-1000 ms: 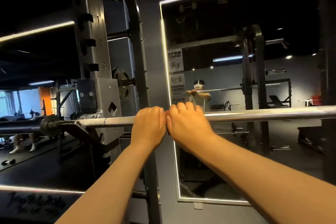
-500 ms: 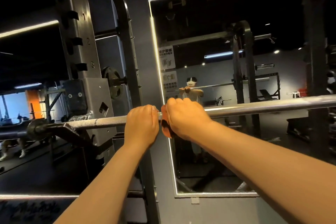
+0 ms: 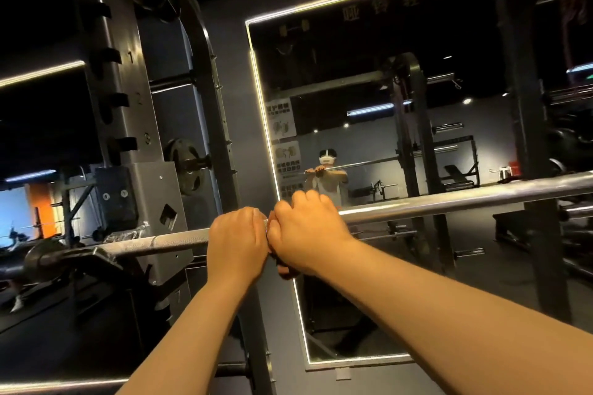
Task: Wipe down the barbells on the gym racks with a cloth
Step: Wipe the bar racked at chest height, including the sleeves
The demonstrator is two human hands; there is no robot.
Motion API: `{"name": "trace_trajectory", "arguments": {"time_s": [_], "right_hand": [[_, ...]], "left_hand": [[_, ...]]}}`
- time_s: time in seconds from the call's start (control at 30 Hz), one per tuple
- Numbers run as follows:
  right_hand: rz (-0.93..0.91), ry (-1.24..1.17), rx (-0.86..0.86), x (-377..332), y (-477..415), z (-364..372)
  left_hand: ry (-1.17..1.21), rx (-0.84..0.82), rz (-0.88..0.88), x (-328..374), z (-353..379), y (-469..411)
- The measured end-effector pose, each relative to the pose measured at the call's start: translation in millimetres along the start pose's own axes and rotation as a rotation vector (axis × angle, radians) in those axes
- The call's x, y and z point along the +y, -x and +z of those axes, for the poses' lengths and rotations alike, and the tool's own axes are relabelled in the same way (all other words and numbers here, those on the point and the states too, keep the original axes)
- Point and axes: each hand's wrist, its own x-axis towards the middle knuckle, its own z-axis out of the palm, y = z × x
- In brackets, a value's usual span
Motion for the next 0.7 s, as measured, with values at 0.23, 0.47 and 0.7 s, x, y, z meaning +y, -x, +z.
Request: {"name": "trace_trajectory", "arguments": {"time_s": [0.23,0.47,0.7], "right_hand": [[-0.157,0.142,0.21,12,25,38],[-0.04,0.115,0.024,6,-3,-10],[-0.091,0.166,0.158,17,20,40]], "left_hand": [[-0.003,0.035,0.031,-3,2,0],[0.087,0.121,-0.033,-3,7,-2],[-0.021,0.077,0.037,-3,7,-1]]}}
